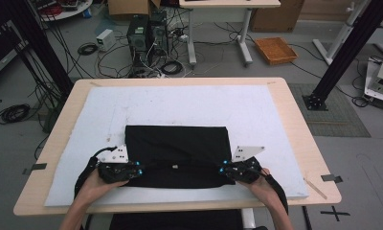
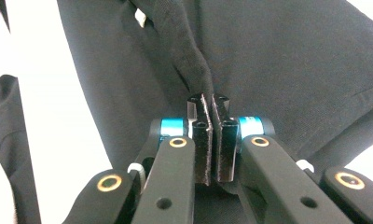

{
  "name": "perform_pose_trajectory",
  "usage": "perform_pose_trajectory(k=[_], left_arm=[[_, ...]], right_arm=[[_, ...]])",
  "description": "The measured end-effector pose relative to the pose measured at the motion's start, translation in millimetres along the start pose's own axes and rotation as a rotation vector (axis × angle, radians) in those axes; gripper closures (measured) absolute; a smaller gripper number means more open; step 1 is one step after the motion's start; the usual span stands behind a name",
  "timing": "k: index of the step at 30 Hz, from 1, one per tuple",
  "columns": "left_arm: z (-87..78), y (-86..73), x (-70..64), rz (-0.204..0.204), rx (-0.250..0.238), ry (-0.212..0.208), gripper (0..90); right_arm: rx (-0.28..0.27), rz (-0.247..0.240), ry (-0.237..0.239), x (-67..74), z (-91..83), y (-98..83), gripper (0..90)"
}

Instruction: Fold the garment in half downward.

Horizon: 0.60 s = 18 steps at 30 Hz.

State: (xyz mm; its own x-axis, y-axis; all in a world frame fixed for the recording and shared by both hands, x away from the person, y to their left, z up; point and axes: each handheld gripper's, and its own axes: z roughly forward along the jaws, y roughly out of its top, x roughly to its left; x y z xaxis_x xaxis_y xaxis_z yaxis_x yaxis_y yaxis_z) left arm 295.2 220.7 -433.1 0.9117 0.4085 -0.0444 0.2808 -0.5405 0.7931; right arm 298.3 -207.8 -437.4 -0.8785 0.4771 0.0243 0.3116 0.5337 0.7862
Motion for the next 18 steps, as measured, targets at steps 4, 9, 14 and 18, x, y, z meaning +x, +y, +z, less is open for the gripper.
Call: perform_pose_trajectory(k=[4,9,14,18], left_arm=[[-1.3,-1.5,-5.1,0.004,0.000,-0.015,85.8],[1.5,-5.0,-6.9,-0.003,0.045,-0.047,84.7],[-8.1,2.7,-11.6,-0.020,-0.020,-0.108,76.5],[-0.2,13.1,-17.4,0.002,-0.017,-0.106,69.0]], right_arm=[[0.007,0.003,0.006,1.8,-2.4,-4.1,88.5],[0.022,0.007,0.035,3.6,-1.2,-10.1,83.1],[-0.028,0.040,0.095,6.6,-11.9,-4.9,75.6],[-0.064,0.011,0.116,16.0,-11.3,8.8,71.6]])
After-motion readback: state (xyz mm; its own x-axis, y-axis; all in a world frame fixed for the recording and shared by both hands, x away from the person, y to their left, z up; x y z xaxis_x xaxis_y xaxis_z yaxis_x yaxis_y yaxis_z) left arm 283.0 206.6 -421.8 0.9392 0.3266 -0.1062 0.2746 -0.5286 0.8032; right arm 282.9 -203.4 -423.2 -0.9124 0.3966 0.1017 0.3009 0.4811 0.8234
